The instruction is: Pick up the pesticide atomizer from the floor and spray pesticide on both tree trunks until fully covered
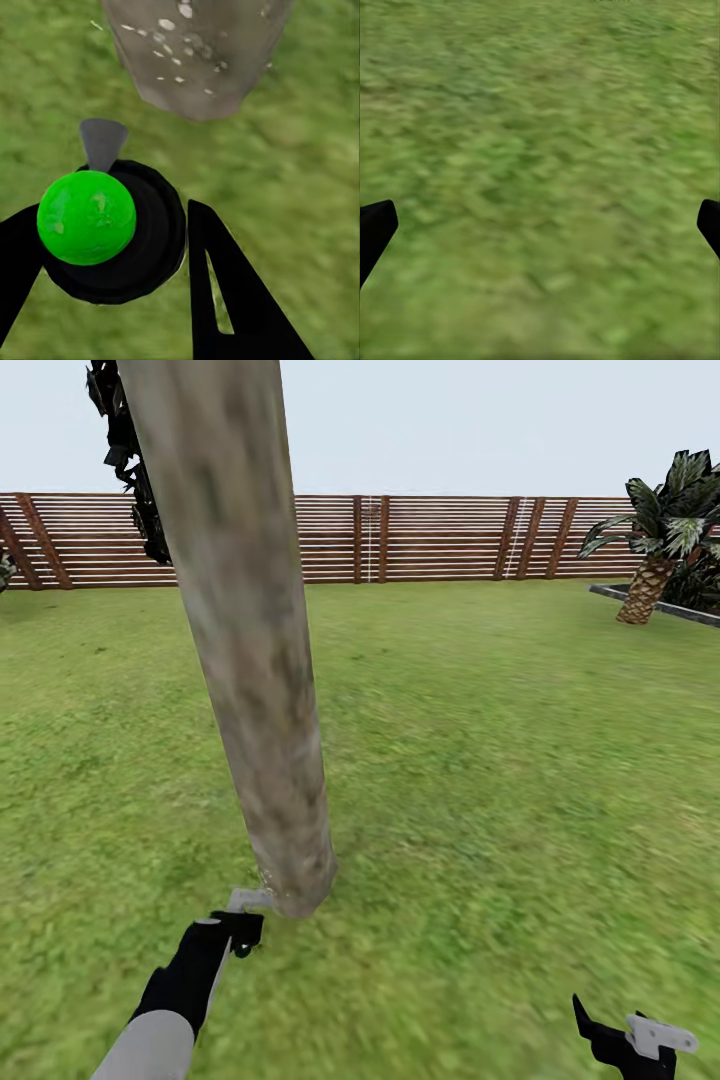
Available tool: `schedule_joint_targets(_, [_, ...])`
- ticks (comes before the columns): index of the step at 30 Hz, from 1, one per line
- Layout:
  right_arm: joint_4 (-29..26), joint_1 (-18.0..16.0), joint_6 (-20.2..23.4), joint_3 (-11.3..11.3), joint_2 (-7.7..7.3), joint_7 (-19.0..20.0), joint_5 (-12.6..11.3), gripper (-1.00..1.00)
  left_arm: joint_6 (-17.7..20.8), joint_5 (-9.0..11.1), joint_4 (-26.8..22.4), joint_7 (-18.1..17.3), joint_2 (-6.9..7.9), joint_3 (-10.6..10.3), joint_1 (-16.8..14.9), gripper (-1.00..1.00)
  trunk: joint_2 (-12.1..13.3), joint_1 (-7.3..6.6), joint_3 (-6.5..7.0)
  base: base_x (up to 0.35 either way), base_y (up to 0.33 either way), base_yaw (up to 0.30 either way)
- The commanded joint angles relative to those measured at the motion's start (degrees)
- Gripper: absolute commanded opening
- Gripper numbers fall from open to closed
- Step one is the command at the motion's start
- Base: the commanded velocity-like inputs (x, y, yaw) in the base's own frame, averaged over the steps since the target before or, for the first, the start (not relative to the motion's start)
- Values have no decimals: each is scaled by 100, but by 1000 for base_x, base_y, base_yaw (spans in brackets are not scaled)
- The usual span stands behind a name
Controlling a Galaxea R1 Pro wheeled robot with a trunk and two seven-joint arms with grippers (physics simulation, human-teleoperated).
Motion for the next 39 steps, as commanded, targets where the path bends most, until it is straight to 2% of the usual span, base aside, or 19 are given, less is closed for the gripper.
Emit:
schedule_joint_targets(1, [0,1,0,0,0,0,0,100,13,12,-105,-6,34,-2,7,-100,0,0,-1,0,0,0])
schedule_joint_targets(4, [0,0,0,0,0,0,0,100,30,9,-152,-16,47,-58,17,-100,0,0,-1,0,0,0])
schedule_joint_targets(6, [0,0,0,0,0,0,0,100,60,4,-111,-20,-33,-136,21,-100,0,0,-1,0,0,0])
schedule_joint_targets(8, [0,2,0,0,0,0,1,100,104,10,-102,-29,-78,-264,22,-100,0,0,-1,0,0,0])
schedule_joint_targets(11, [0,4,0,0,0,0,3,100,481,27,-128,-36,-147,-640,22,-100,0,0,-1,0,0,0])
schedule_joint_targets(14, [0,2,0,6,0,0,7,100,563,41,-155,-60,-145,-743,18,-100,0,0,-1,0,0,0])
schedule_joint_targets(18, [8,2,0,9,0,0,8,100,633,82,-419,-184,-82,-692,13,-100,0,0,-1,0,0,0])
schedule_joint_targets(20, [8,3,0,9,0,0,8,100,847,170,-714,-393,-43,-585,13,-100,0,0,-1,0,0,0])
schedule_joint_targets(26, [9,1,0,9,0,0,9,100,1244,185,-1398,-940,222,-565,15,-100,0,0,-1,0,0,0])
schedule_joint_targets(32, [16,4,0,9,0,0,9,100,1412,150,-1474,-1016,204,-667,29,-100,0,0,-1,0,0,0])
schedule_joint_targets(34, [17,2,0,9,0,0,9,100,1420,138,-1443,-995,185,-888,30,-100,0,0,-1,0,0,0])
schedule_joint_targets(35, [17,2,0,9,0,0,9,100,1429,139,-1428,-983,172,-1152,30,-100,0,0,-1,0,0,0])
schedule_joint_targets(37, [17,2,0,3,-8,0,9,100,1464,153,-1437,-980,135,-1458,31,-100,0,0,-1,0,0,0])
schedule_joint_targets(39, [17,2,-2,1,-15,-4,6,100,1476,150,-1444,-981,119,-1561,31,-100,0,0,-1,0,0,0])
